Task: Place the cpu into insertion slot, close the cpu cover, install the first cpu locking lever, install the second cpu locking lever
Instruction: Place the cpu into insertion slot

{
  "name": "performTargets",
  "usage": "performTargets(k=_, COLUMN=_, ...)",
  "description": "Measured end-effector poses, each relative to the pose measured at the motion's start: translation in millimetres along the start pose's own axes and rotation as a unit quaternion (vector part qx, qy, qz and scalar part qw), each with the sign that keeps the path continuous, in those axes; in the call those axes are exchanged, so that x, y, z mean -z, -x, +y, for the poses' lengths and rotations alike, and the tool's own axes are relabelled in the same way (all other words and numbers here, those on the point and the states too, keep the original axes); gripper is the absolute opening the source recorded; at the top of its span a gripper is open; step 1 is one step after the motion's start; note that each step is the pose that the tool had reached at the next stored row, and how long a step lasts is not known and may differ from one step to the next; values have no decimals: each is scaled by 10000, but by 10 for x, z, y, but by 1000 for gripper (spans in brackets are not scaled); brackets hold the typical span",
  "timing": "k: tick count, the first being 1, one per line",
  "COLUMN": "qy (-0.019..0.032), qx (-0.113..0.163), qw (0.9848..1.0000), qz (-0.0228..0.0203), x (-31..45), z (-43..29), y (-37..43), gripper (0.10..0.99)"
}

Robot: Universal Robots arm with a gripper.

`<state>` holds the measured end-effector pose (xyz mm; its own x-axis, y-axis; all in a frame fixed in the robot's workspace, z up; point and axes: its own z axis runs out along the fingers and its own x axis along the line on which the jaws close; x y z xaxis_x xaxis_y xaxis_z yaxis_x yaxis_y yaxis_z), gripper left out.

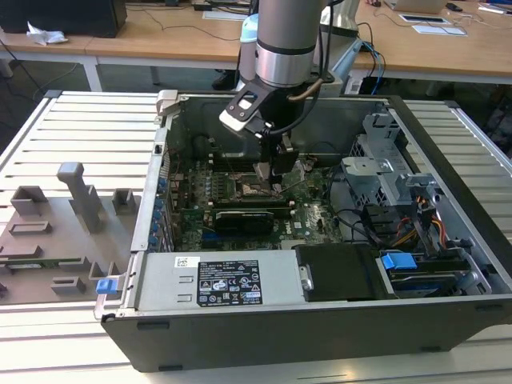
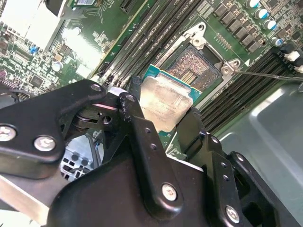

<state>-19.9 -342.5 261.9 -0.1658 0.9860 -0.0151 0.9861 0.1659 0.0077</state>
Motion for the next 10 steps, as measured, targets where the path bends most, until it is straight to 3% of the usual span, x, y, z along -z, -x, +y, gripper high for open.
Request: performTargets(k=10, qy=-10, qx=-546, qw=9985, qz=-14, x=-1, z=0, y=0, gripper=541)
